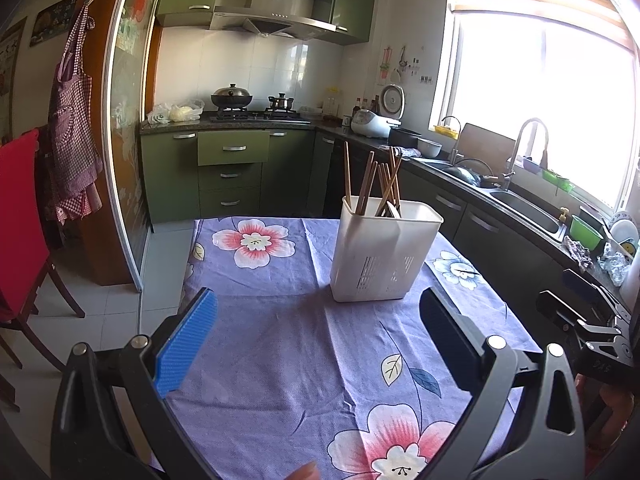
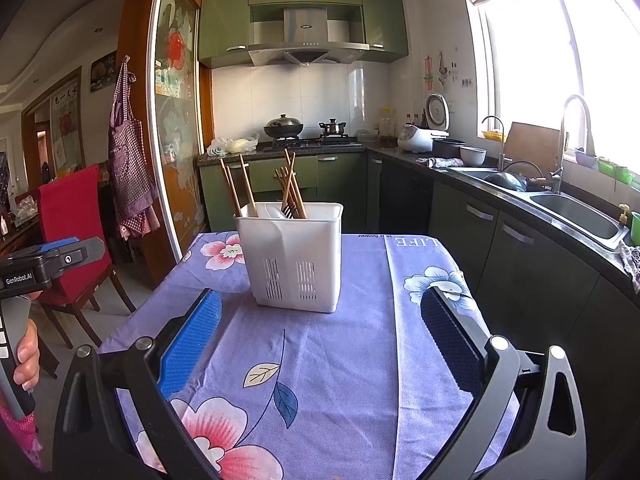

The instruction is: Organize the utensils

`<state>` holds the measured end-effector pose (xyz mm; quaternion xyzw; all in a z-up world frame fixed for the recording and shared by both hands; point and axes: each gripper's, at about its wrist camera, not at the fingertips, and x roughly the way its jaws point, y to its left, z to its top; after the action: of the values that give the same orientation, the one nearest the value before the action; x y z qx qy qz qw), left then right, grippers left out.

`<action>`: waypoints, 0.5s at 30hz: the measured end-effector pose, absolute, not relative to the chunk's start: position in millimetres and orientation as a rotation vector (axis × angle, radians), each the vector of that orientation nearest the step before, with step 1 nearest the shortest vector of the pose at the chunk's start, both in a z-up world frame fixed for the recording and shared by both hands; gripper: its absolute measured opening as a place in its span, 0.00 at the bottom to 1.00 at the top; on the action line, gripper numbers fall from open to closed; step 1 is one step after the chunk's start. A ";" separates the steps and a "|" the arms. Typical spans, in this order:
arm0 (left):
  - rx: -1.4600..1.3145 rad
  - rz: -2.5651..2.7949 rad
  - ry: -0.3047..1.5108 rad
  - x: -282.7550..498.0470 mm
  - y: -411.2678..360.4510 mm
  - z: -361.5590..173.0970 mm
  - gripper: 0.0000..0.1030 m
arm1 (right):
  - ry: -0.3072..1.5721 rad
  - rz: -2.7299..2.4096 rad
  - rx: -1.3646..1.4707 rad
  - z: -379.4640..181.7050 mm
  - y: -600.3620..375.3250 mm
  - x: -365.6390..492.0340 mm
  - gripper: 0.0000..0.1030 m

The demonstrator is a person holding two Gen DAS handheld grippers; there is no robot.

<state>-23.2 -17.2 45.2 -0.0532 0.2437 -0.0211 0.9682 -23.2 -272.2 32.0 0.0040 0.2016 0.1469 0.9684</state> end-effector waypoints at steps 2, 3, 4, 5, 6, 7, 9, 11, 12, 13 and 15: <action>-0.101 -0.036 0.491 -23.3 -18.0 45.5 0.93 | 0.409 0.297 0.009 31.6 -272.3 -23.0 0.96; -0.099 -0.035 0.492 -23.0 -18.3 45.3 0.93 | 0.407 0.297 0.009 31.8 -272.4 -23.0 0.96; -0.098 -0.035 0.492 -23.3 -18.5 45.3 0.93 | 0.408 0.297 0.010 31.9 -272.3 -22.9 0.96; -0.098 -0.033 0.492 -23.2 -18.7 45.5 0.93 | 0.408 0.297 0.010 31.5 -272.2 -22.8 0.96; -0.098 -0.034 0.493 -23.3 -18.5 45.2 0.93 | 0.408 0.297 0.009 31.8 -272.3 -22.9 0.96; -0.098 -0.034 0.492 -23.3 -18.6 45.1 0.93 | 0.408 0.297 0.009 31.7 -272.3 -22.9 0.96; -0.096 -0.030 0.493 -23.0 -19.0 45.0 0.93 | 0.408 0.298 0.009 31.8 -272.2 -22.9 0.96; -0.094 -0.033 0.496 -22.6 -18.7 44.4 0.93 | 0.409 0.296 0.010 31.6 -272.3 -22.9 0.96; -0.092 -0.030 0.496 -22.4 -18.9 44.2 0.93 | 0.409 0.297 0.010 31.7 -272.4 -22.8 0.96; -0.091 -0.030 0.497 -22.4 -18.7 43.8 0.93 | 0.408 0.296 0.009 31.7 -272.4 -22.9 0.96; -0.094 -0.032 0.499 -22.0 -18.0 43.6 0.93 | 0.408 0.297 0.010 32.0 -272.4 -22.7 0.96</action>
<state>-22.0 -18.0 43.6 -0.0463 0.2469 -0.0160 0.9678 -22.7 -272.4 32.0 0.0050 0.2020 0.1469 0.9683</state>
